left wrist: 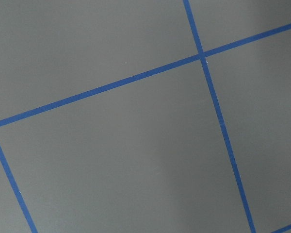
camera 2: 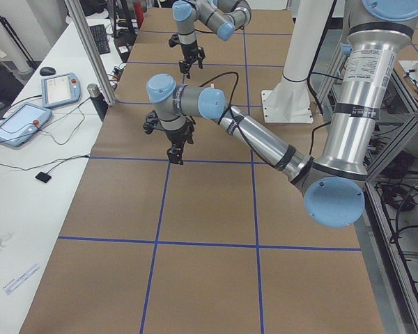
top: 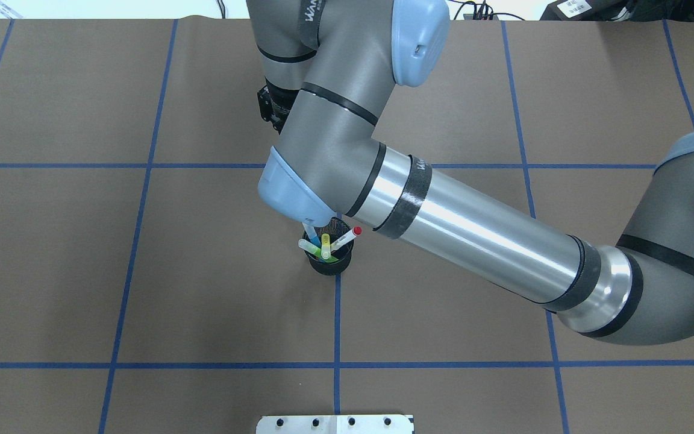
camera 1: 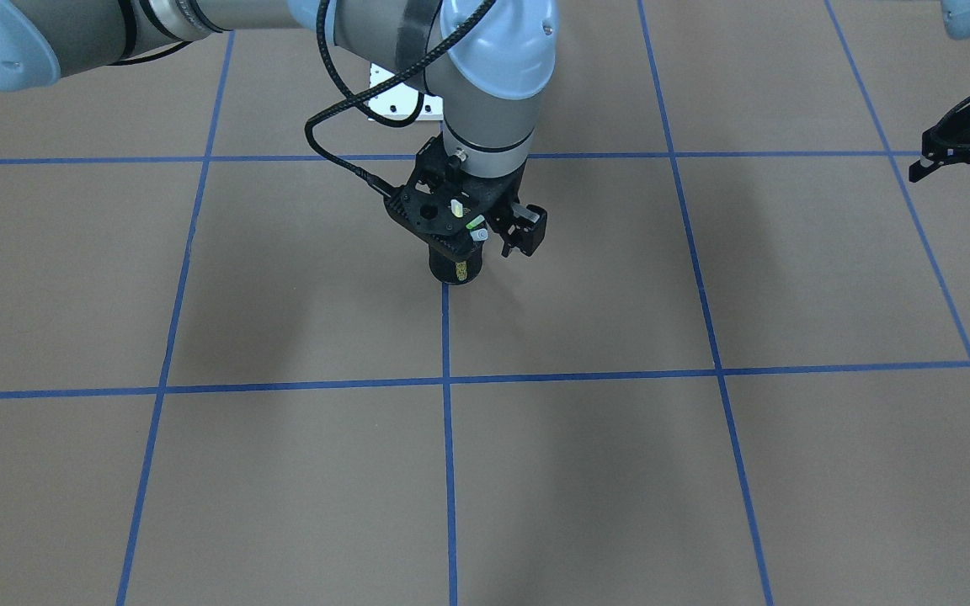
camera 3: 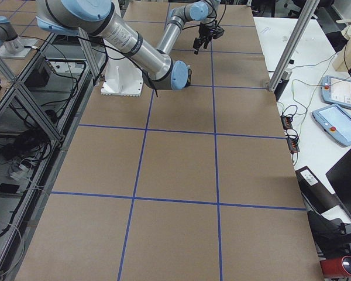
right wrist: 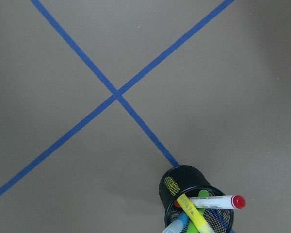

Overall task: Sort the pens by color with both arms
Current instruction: 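Lower the right gripper into the cup and grasp the blue marker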

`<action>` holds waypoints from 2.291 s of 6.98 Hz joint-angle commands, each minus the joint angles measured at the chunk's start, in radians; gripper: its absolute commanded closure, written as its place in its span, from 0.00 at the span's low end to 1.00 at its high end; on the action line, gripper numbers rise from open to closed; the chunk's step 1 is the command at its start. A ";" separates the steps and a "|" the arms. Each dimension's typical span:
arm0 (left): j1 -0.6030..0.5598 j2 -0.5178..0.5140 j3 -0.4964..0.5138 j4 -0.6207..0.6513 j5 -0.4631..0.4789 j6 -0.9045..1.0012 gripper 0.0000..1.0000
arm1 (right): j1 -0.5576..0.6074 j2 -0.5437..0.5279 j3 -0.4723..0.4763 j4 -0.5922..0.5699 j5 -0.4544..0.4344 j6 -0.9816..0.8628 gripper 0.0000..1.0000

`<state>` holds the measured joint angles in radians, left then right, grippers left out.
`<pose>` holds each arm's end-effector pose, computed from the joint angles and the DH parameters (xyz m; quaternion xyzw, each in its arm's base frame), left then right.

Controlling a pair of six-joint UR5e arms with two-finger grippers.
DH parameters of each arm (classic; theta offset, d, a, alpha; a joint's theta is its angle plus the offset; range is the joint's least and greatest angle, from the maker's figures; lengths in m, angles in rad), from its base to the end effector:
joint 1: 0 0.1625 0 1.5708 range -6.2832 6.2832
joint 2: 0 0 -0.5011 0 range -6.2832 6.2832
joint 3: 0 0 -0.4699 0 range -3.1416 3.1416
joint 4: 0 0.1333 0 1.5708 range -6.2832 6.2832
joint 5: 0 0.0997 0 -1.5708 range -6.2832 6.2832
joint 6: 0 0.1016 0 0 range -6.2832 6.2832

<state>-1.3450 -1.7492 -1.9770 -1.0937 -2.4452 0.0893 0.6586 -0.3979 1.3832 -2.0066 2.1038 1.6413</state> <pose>0.0774 -0.5844 0.4504 0.0197 0.4251 0.1644 0.8899 -0.6241 -0.5862 -0.0124 -0.1667 -0.3240 0.2643 0.8930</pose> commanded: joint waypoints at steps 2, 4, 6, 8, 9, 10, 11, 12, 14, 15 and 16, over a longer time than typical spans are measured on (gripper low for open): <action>-0.005 0.007 0.001 0.000 -0.002 0.004 0.01 | -0.062 0.010 -0.035 -0.078 -0.010 -0.213 0.02; -0.005 0.007 0.003 0.000 -0.002 0.003 0.01 | -0.079 0.036 -0.091 -0.078 -0.010 -0.248 0.02; -0.003 0.019 0.000 -0.002 -0.002 0.006 0.01 | -0.076 0.068 -0.156 -0.078 -0.010 -0.274 0.04; -0.003 0.020 -0.002 -0.002 -0.002 0.006 0.01 | -0.060 0.065 -0.203 -0.077 0.019 -0.287 0.04; -0.003 0.020 -0.002 -0.002 -0.002 0.006 0.01 | -0.048 0.065 -0.228 -0.077 0.050 -0.285 0.04; -0.003 0.028 -0.005 -0.002 -0.002 0.006 0.01 | -0.045 0.065 -0.255 -0.077 0.089 -0.279 0.05; -0.003 0.030 -0.006 -0.002 -0.002 0.006 0.01 | -0.044 0.067 -0.257 -0.077 0.110 -0.276 0.05; -0.003 0.030 -0.006 -0.002 -0.002 0.006 0.01 | -0.044 0.065 -0.259 -0.077 0.128 -0.253 0.05; -0.005 0.030 -0.016 -0.002 -0.002 0.004 0.01 | -0.047 0.068 -0.260 -0.054 0.130 -0.210 0.09; -0.005 0.036 -0.022 -0.002 -0.002 0.004 0.01 | -0.047 0.062 -0.265 -0.005 0.125 -0.187 0.10; -0.005 0.036 -0.026 -0.002 -0.002 0.003 0.01 | -0.047 0.059 -0.297 0.056 0.119 -0.145 0.11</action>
<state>-1.3497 -1.7154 -1.9971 -1.0953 -2.4467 0.0934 0.6121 -0.3348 1.1126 -2.0144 2.2287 1.4536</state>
